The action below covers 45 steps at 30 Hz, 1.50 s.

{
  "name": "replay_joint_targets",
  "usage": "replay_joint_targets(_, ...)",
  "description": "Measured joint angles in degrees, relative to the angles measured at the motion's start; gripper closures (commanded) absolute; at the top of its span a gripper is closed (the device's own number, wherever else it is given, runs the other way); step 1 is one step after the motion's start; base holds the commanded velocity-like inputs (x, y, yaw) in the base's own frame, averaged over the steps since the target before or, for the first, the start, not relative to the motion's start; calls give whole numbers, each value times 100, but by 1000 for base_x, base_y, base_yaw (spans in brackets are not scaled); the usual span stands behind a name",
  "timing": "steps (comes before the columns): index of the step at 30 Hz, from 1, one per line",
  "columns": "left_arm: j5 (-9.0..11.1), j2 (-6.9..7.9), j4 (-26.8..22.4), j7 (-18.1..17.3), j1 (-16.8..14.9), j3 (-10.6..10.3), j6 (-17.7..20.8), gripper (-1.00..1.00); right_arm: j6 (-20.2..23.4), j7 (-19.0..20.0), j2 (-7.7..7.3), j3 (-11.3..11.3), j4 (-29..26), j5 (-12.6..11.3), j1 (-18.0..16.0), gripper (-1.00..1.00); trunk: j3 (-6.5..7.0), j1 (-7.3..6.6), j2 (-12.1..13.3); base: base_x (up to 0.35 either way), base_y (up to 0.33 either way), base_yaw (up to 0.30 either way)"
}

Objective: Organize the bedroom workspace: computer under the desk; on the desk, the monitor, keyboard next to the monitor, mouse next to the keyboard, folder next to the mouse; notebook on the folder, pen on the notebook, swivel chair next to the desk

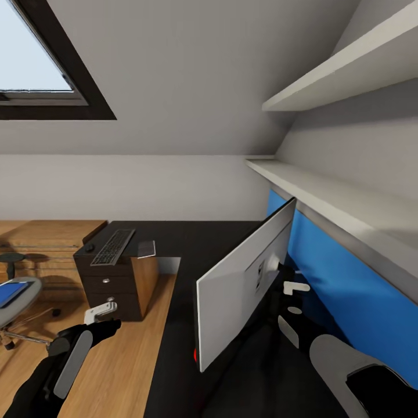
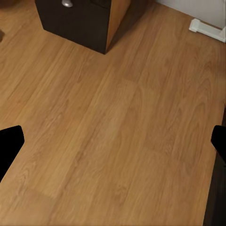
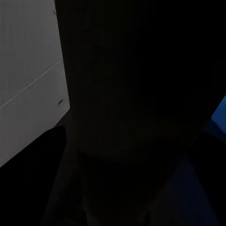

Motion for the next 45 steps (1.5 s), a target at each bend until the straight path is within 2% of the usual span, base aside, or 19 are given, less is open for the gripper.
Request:
replay_joint_targets(1,5,0,1,0,2,0,-2,-100,3,2,0,-56,-10,46,-3,100,1,1,3,123,-45,0)
replay_joint_targets(4,5,0,2,7,5,2,3,-100,2,0,-1,-1,-7,35,-1,100,1,3,2,36,-13,0)
replay_joint_targets(6,4,0,2,8,3,3,5,-100,-1,0,-1,-61,-8,44,-2,100,1,3,2,9,-3,0)
replay_joint_targets(8,2,0,2,8,2,4,6,-100,1,1,0,-12,-8,48,-2,100,1,3,2,4,-1,0)
replay_joint_targets(45,1,0,2,8,2,9,22,-100,7,1,0,-23,-9,55,-2,100,1,3,2,11,0,0)
